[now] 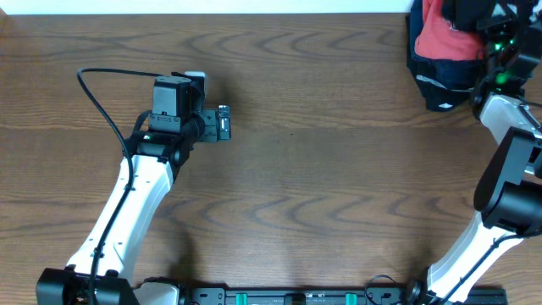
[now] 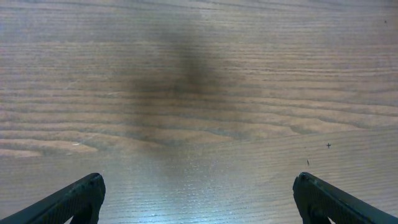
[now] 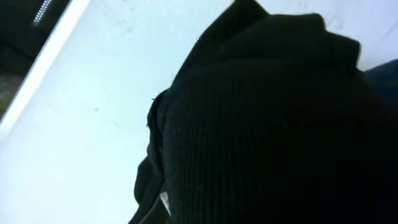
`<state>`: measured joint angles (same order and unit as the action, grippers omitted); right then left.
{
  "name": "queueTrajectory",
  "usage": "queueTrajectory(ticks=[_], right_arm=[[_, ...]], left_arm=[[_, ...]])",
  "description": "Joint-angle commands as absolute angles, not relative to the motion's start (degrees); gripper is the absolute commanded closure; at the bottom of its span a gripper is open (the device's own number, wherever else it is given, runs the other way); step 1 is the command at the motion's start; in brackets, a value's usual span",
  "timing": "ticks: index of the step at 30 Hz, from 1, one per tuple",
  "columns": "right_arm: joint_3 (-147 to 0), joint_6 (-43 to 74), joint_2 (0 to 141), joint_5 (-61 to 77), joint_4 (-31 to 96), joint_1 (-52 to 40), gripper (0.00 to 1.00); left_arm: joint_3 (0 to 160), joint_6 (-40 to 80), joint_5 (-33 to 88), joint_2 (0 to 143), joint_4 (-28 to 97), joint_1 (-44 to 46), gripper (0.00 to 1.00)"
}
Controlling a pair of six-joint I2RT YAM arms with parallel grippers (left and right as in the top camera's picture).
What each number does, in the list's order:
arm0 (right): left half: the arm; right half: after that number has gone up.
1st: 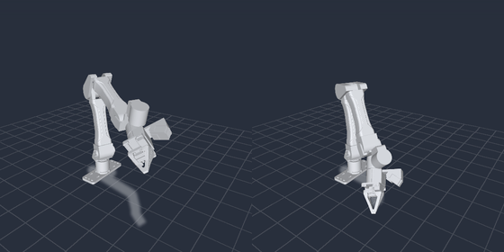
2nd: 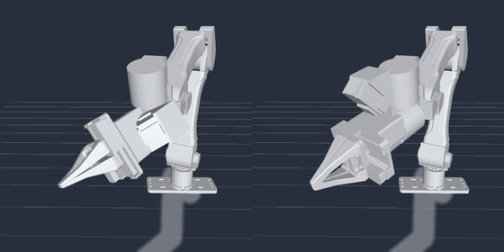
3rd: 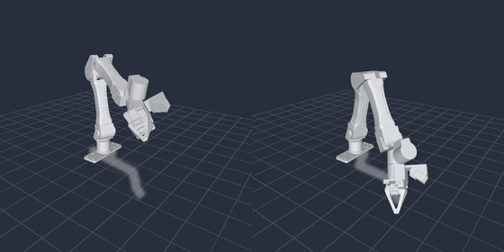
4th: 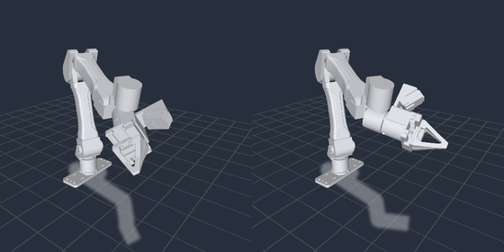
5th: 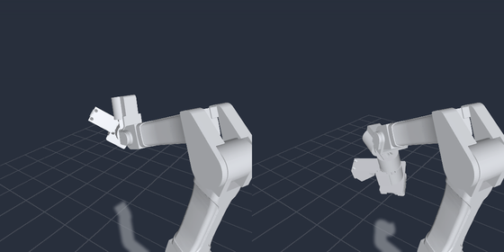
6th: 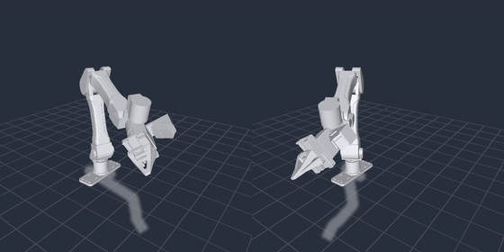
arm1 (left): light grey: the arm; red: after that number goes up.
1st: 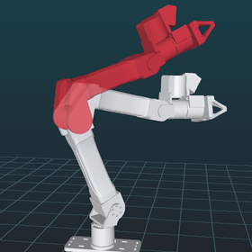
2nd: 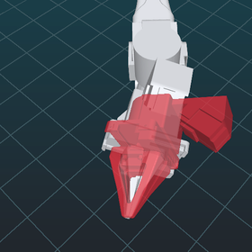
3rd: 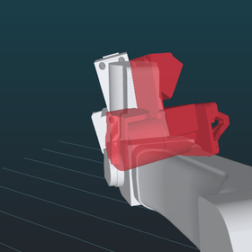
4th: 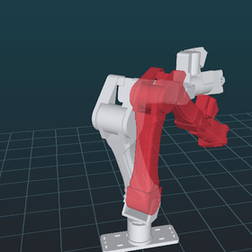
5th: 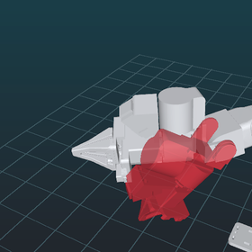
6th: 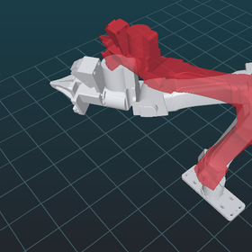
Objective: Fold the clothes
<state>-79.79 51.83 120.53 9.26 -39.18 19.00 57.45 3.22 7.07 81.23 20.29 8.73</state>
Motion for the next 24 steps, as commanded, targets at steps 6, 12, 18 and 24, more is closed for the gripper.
queueTrajectory(ticks=[6, 12, 18, 24], right_arm=[[-80.84, 50.54, 122.28, 15.07, -42.92, 18.46, 0.99], [-80.84, 50.76, 122.28, 18.96, -44.58, 18.81, 0.35], [-80.84, 53.63, 122.15, 26.81, -47.59, 18.96, 0.17], [-80.84, 54.70, 119.61, 34.22, -47.20, 19.22, 0.01]], left_arm=[[58.37, 3.77, 6.37, 81.65, 19.64, 8.54, 0.02], [58.37, 3.75, 6.37, 81.65, 19.64, 8.54, 0.02], [58.37, 3.77, 6.42, 81.65, 19.68, 8.54, 0.02], [58.37, 3.77, 6.83, 81.65, 20.34, 8.54, 0.02]])
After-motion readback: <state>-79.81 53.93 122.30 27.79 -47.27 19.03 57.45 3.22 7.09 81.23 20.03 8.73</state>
